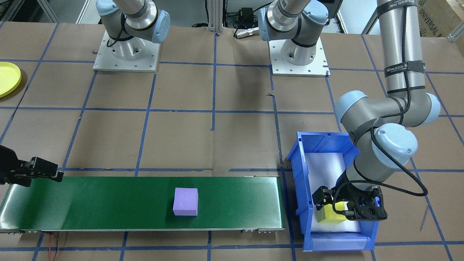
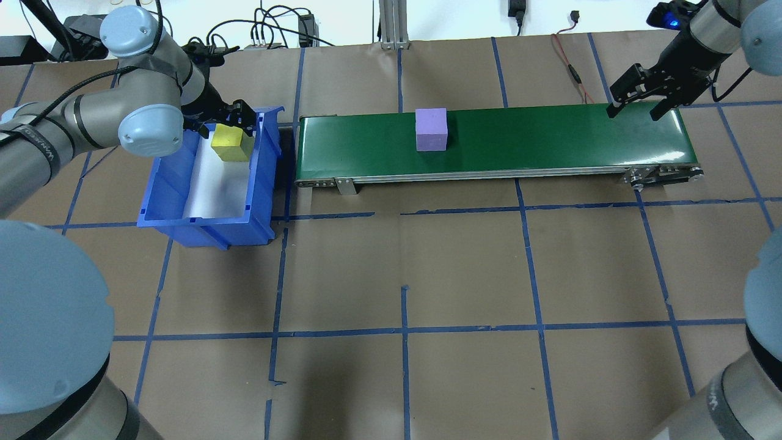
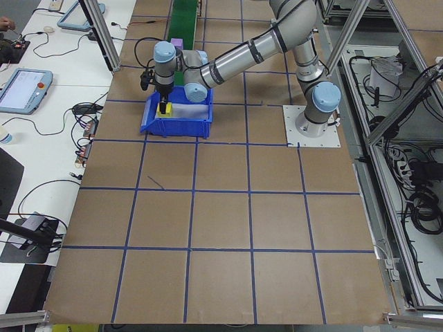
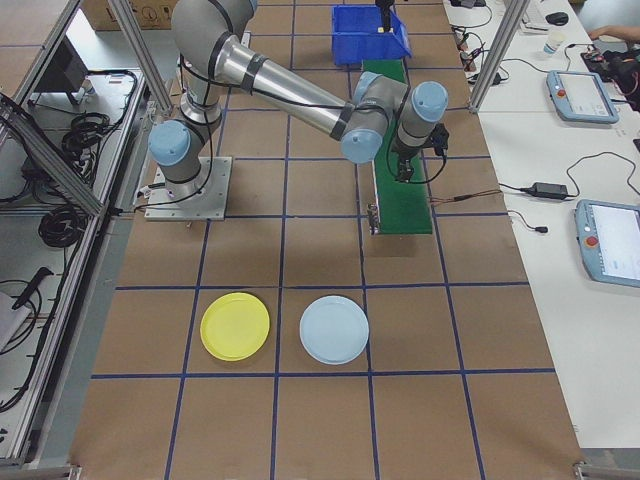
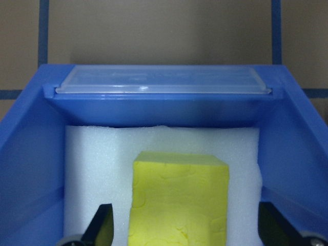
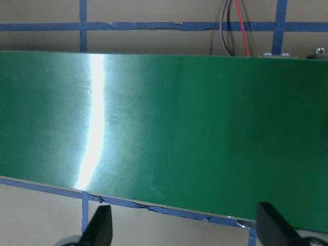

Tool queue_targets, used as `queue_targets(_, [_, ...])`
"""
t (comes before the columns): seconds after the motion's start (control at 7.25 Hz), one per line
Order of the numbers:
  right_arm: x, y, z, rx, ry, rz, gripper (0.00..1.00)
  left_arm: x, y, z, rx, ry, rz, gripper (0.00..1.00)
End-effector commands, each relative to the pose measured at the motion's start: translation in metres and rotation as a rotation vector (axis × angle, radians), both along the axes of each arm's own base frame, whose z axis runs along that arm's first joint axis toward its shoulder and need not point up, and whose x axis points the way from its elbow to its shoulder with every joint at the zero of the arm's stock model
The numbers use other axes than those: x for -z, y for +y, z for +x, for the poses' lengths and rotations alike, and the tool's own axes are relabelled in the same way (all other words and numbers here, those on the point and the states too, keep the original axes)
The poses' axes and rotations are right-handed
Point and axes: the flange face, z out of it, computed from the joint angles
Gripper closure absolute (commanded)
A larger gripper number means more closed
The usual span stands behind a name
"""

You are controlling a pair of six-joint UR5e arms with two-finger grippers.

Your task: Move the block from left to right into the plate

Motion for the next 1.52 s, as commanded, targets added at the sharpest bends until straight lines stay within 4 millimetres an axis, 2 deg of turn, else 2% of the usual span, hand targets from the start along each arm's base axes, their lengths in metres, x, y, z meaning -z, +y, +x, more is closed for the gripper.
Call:
queue_targets(0.0, [0.002, -0.002, -0.002, 0.017, 0.002, -0.012, 0.00, 0.011, 0.006, -0.003, 0.063, 0.021, 0.016, 0.00])
queue_targets(0.41, [0.004, -0.003, -0.002, 0.040, 0.002, -0.004, 0.00, 0.005, 0.004, 0.003, 0.061, 0.016, 0.004, 0.00])
queue_targets(0.69, [0.005, -0.001, -0.001, 0.040, 0.001, -0.001, 0.00, 0.001, 0.002, 0.025, 0.049, 0.015, -0.006, 0.00])
queue_targets(1.38, [0.011, 0.000, -0.001, 0.038, 0.006, -0.020, 0.01, 0.010, 0.005, 0.023, 0.039, 0.025, 0.012, 0.00])
